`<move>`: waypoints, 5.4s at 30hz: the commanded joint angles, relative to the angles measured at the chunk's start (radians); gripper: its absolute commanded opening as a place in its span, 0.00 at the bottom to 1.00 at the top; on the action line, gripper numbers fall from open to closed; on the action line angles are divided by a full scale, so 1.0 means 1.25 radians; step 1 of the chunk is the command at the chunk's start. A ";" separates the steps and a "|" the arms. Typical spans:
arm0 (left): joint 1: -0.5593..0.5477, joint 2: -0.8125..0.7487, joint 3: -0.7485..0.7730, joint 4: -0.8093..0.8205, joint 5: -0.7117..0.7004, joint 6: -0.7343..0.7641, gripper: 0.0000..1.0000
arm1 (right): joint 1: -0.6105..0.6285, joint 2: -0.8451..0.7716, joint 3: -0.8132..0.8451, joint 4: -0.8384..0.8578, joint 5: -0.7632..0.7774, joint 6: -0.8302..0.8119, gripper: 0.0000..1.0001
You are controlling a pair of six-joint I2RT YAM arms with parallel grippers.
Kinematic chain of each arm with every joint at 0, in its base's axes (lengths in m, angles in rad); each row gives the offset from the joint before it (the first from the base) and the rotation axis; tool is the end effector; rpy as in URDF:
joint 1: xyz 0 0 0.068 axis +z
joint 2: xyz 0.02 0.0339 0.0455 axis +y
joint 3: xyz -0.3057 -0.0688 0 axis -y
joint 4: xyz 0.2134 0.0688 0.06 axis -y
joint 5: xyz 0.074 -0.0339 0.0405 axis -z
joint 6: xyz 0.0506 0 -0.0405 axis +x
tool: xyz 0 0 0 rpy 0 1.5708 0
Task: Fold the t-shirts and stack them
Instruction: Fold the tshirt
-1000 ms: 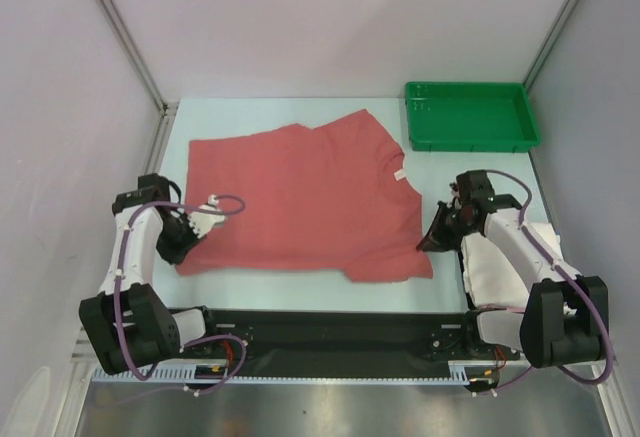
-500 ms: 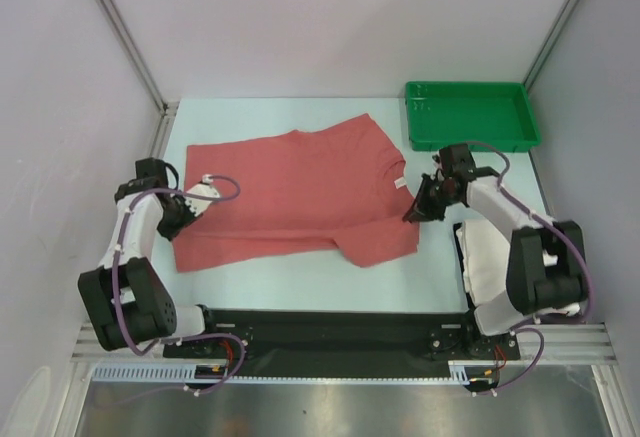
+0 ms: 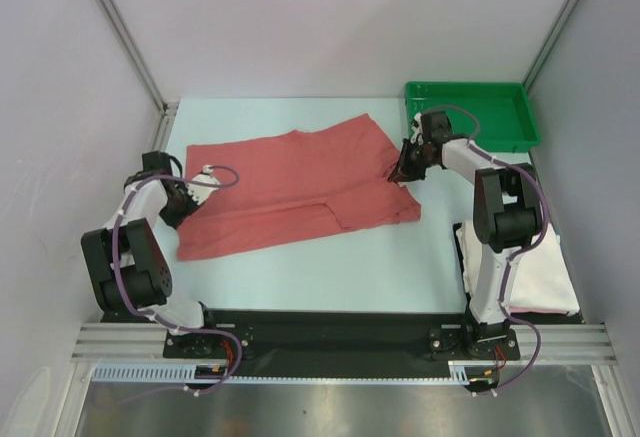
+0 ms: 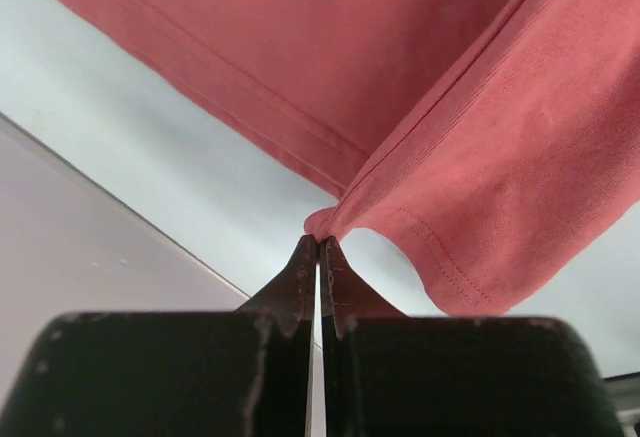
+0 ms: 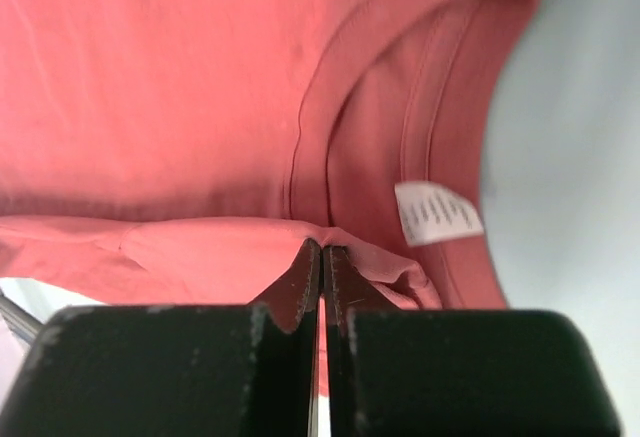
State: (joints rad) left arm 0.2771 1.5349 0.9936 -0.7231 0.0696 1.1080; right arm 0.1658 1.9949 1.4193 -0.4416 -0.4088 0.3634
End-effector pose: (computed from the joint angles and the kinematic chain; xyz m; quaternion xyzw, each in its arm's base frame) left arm 0.2514 0.0678 0.2418 0.4035 0.9015 0.0709 0.1393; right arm 0.4117 0.0893 0.2238 0.0377 0.9428 0.2584 0.2072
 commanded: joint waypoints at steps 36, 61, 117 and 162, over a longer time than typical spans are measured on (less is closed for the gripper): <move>-0.111 -0.236 -0.414 0.242 -0.034 0.090 0.64 | -0.039 -0.161 -0.271 -0.030 0.110 0.058 0.37; -0.105 -0.273 -0.252 -0.280 0.066 0.192 0.00 | 0.029 -0.636 -0.505 -0.493 0.213 0.260 0.00; -0.039 0.570 0.604 0.150 0.235 -0.820 0.47 | 0.015 0.395 0.686 -0.376 0.185 -0.050 0.10; 0.037 0.008 -0.008 0.112 0.260 -0.192 0.00 | 0.075 -0.311 -0.318 -0.118 0.273 0.070 0.00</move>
State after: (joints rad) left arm 0.3195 1.5566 0.9894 -0.6155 0.3923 0.8242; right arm 0.2554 1.6009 1.0279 -0.6209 -0.0940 0.4416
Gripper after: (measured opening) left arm 0.009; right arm 0.017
